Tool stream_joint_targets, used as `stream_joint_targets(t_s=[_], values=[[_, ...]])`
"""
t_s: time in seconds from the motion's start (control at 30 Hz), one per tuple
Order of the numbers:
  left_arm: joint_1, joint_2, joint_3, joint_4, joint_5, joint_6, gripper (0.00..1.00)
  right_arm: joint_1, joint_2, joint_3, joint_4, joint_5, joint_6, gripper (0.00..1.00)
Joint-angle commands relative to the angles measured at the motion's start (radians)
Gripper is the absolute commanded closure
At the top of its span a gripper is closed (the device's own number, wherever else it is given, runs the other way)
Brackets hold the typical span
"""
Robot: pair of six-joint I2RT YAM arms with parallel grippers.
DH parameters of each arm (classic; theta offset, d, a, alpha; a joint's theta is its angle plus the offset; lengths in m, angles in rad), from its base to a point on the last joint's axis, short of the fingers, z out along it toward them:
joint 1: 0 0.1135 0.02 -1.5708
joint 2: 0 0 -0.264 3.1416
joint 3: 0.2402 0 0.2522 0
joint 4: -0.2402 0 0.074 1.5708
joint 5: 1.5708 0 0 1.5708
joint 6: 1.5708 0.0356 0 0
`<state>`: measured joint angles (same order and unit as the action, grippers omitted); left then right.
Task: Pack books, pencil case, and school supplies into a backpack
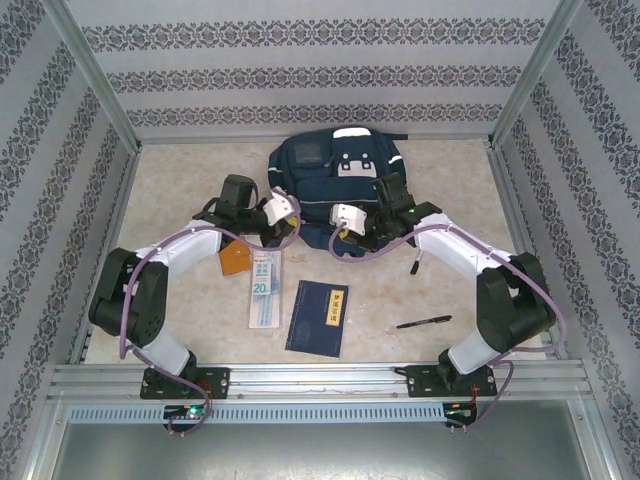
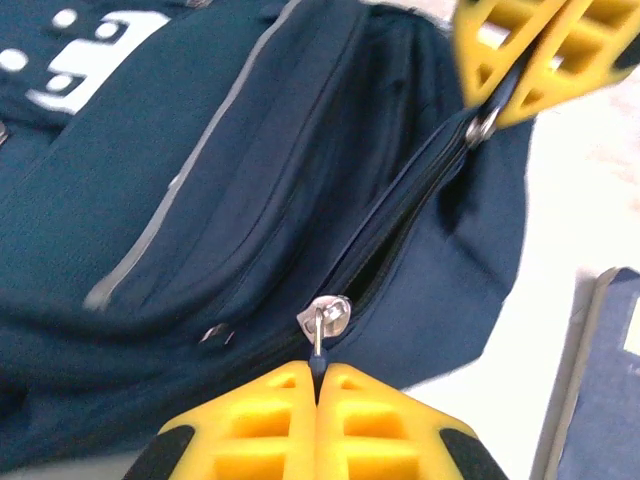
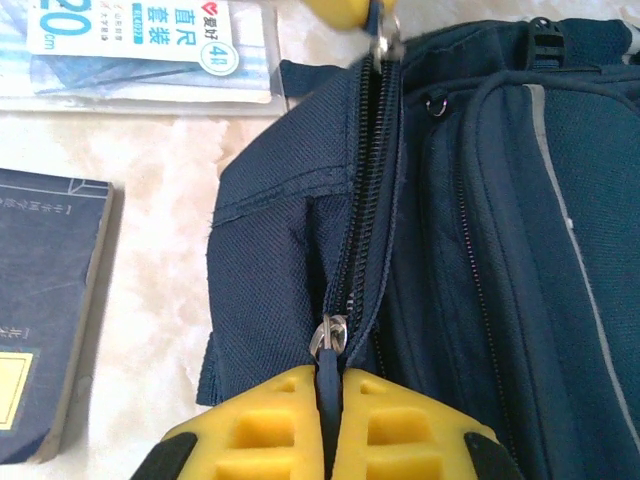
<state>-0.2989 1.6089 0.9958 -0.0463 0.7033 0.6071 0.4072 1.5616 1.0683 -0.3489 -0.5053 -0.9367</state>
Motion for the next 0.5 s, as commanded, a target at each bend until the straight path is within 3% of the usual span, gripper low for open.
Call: stream_joint_targets(t_s=[0.0, 0.2, 0.47], values=[[0.058, -0.044, -0.005, -0.080, -0.074, -0.003, 1.00, -0.025, -0.042, -0.021, -0.051, 0.040, -0.040, 1.00], [0.194, 0.017, 0.028, -0.024, -0.253, -0.144, 1.00, -0.019, -0.115, -0.031, -0.066, 0.043, -0.058, 1.00], [0.227, 0.265, 0.237, -0.041, -0.418, -0.211, 1.00, 0.024, -0.171, -0.051, -0.069, 0.055, -0.075, 1.00]])
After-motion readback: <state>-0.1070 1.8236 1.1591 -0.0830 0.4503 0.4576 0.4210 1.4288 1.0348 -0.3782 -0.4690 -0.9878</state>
